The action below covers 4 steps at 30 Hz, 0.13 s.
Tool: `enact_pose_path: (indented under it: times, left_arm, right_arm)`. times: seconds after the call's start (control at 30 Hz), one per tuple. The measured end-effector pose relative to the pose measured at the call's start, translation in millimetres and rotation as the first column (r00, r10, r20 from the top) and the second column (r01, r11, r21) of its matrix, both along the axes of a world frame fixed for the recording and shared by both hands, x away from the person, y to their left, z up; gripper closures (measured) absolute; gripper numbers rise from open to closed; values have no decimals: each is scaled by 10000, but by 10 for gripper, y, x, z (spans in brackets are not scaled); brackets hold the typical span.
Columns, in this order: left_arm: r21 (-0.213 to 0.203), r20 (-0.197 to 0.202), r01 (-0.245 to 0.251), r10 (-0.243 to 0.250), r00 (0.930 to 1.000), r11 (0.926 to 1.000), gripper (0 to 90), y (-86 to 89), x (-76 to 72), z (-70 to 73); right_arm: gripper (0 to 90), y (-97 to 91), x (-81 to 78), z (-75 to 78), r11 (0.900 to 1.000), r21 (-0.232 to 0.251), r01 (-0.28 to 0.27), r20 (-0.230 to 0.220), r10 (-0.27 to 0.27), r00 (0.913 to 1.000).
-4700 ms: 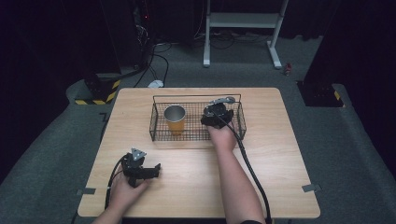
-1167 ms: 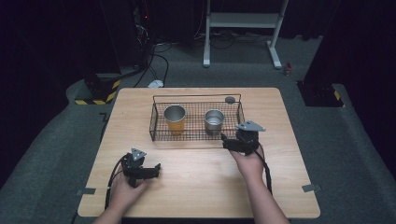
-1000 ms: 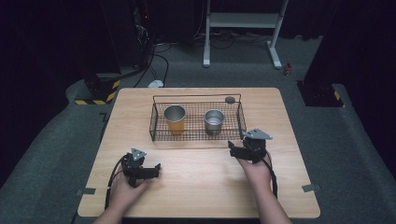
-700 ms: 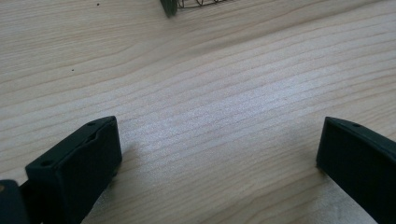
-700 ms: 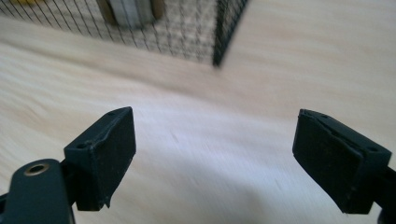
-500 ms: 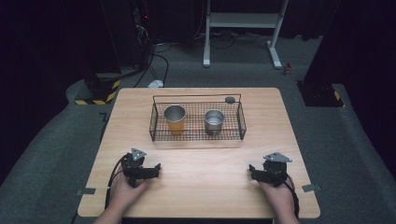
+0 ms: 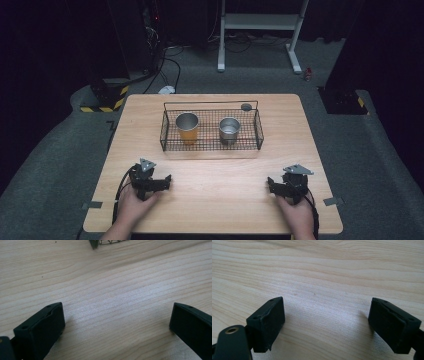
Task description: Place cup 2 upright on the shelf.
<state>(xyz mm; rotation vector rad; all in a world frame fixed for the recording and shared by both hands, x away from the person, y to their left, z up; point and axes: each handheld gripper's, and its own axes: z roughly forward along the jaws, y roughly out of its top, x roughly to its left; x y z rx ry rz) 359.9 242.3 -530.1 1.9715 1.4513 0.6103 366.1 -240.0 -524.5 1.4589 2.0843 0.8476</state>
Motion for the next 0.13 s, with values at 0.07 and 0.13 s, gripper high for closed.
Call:
enact_pose_path:
  times: [0.07,0.13]
  left_arm:
    - [1,-1,1,-1,10000,10000,2,0,0,0]
    - [-1,-1,0,0,10000,10000,2,0,0,0]
  right_arm:
    - [139,0,0,0,10000,2,2,0,-2,10000]
    - [139,0,0,0,10000,0,0,1,0,10000]
